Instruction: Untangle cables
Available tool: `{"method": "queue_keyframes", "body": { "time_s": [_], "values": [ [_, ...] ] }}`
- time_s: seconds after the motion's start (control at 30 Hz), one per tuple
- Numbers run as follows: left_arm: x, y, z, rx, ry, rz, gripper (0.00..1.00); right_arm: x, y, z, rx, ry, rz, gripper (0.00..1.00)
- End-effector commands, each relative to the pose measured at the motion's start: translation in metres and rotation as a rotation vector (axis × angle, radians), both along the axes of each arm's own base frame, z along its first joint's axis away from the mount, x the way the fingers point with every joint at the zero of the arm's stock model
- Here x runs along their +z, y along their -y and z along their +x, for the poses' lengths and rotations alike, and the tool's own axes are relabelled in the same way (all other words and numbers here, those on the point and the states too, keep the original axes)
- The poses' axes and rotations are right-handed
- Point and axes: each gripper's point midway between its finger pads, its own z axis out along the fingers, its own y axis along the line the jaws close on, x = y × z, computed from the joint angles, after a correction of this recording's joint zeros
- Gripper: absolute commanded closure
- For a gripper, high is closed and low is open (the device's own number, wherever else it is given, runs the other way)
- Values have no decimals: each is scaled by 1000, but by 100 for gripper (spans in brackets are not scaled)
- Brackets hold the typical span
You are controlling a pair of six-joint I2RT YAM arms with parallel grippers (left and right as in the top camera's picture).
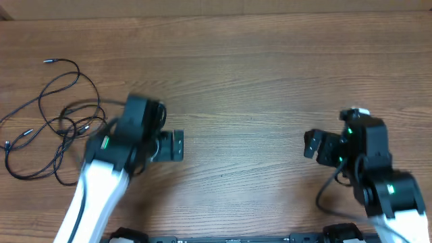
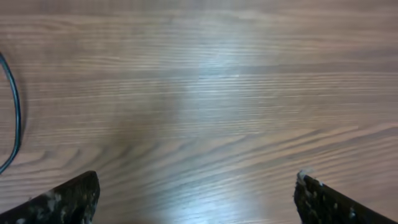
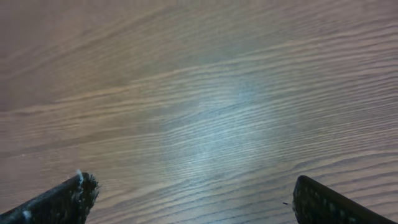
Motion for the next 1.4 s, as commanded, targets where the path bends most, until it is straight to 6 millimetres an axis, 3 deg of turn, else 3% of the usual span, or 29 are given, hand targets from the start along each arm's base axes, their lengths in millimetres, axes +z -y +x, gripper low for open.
{"method": "queue_keyframes", "body": {
  "time_s": [0.0,0.17,0.3,0.6,1.37],
  "values": [
    [24,-12,-20,88,173,-56,0,19,4,-11,-22,109,16,0],
    [55,-18,-39,125,333,-139,0,30,2,-15,-13,165,33,0],
    [66,-21,-47,125,387,-158,0,28,1,-15,-8,153,35,0],
    [54,-24,-57,126,326,-135,0,27,1,-15,-9,147,35,0],
    [53,-24,-59,126,316,-131,0,35,5,-24,-19,202,30,0]
  ]
}}
